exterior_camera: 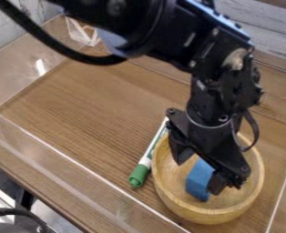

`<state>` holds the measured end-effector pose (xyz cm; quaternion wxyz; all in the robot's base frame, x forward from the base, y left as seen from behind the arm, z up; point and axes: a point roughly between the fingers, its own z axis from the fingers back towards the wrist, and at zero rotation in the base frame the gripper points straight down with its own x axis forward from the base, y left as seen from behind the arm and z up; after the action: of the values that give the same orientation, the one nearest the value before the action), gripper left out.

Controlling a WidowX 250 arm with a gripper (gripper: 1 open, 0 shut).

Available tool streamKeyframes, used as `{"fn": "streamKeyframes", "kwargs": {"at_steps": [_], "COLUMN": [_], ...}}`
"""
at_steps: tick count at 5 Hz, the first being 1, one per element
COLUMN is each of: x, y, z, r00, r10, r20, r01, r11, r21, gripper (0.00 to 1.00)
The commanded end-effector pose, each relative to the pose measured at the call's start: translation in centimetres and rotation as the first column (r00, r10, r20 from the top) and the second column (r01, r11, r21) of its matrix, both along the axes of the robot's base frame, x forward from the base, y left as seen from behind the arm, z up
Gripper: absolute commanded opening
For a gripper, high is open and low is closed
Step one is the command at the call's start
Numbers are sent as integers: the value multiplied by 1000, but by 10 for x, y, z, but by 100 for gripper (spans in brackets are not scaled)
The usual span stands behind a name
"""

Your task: Put the blue block in the brown bowl

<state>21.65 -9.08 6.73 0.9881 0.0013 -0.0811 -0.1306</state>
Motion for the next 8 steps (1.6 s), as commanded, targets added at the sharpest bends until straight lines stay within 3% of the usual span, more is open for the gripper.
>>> {"fn": "streamKeyframes", "kwargs": {"at_steps": [1, 3, 4, 7, 8], "x": [8, 11, 13, 17, 20], "y": [-1, -2, -1, 2, 5], "z": [0, -12, -16, 9, 27], "r00": [999, 999, 998, 999, 998], "r10": [14, 23, 26, 30, 43], "r20": [34, 45, 51, 33, 49], "r01": [-13, -21, -24, -29, -43], "r11": [1000, 999, 999, 1000, 999], "r21": [-18, -33, -40, -1, 11], "gripper": [100, 100, 0, 0, 0]}}
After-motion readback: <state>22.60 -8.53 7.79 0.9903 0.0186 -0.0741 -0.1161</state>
